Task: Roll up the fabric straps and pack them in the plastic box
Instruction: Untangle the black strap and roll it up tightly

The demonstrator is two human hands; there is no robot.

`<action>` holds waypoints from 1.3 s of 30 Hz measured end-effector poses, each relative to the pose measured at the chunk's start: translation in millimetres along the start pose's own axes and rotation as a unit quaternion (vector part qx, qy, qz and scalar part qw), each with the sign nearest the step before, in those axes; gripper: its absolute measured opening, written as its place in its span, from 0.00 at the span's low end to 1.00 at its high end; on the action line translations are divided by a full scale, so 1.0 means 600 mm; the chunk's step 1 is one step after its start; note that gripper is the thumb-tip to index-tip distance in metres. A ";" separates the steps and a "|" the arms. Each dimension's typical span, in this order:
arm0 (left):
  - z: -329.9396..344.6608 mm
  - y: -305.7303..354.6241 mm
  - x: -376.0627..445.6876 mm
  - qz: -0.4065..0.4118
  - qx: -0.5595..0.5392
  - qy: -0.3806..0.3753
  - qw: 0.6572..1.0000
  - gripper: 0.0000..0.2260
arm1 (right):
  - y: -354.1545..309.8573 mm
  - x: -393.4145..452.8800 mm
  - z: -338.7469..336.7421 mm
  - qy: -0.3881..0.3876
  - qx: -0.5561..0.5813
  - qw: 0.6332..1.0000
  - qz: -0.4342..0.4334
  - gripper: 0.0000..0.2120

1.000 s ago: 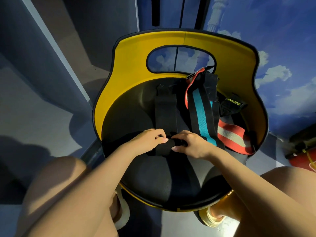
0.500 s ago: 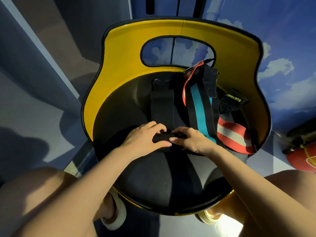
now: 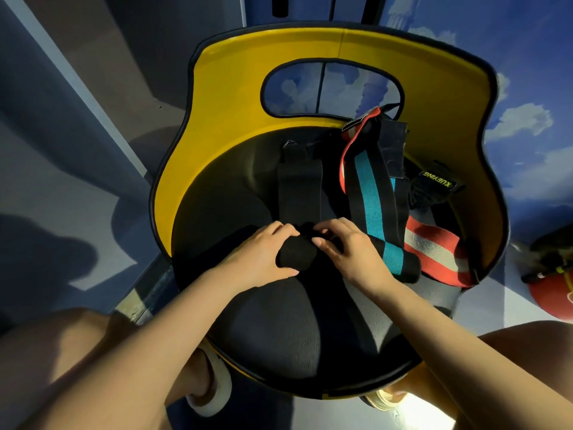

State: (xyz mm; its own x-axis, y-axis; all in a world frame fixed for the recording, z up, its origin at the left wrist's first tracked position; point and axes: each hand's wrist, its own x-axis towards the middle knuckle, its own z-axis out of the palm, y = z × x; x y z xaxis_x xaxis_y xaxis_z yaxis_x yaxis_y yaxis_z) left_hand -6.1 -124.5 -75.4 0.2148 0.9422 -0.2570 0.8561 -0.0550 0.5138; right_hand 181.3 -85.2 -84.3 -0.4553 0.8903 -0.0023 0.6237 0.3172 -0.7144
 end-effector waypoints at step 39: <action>-0.015 -0.020 -0.003 0.011 -0.054 -0.093 0.994 0.27 | 0.016 -0.028 -0.021 -0.151 -0.067 0.978 -0.124 0.34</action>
State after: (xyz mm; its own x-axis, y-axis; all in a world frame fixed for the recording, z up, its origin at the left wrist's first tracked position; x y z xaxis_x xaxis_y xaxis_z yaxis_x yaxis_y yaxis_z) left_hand -21.1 -122.6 -73.7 0.3241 0.8632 -0.3872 0.7968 -0.0284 0.6036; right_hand 203.1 -92.7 -82.5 -0.7583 0.6490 -0.0618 0.5385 0.5702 -0.6204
